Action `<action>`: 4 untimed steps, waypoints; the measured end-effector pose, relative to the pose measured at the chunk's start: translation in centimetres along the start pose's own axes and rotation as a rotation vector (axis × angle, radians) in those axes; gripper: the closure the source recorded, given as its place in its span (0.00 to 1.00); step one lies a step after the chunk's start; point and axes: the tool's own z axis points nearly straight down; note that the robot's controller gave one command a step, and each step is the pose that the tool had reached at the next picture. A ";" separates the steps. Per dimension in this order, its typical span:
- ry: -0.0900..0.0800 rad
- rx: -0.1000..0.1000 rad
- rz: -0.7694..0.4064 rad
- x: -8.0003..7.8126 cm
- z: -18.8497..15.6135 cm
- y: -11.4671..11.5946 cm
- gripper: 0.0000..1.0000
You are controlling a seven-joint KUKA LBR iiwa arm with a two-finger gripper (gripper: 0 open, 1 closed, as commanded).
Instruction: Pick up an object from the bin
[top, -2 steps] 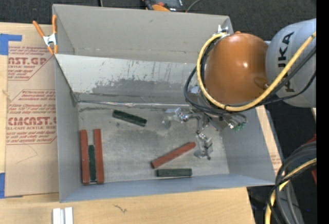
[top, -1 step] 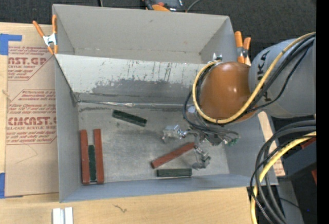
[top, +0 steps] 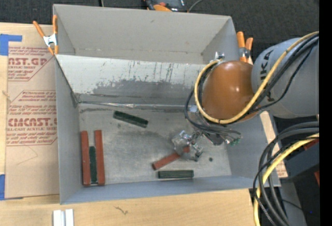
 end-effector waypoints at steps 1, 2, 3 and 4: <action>0.000 0.000 0.000 0.0 0.0 0.0 0.00; 0.000 0.000 0.000 0.0 0.0 0.0 1.00; 0.000 0.000 0.000 0.0 0.0 0.0 0.00; -0.005 0.002 -0.227 -7.2 0.3 -1.6 0.00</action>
Offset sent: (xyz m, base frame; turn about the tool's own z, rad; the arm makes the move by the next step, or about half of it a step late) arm 0.0000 0.0000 0.0000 0.0000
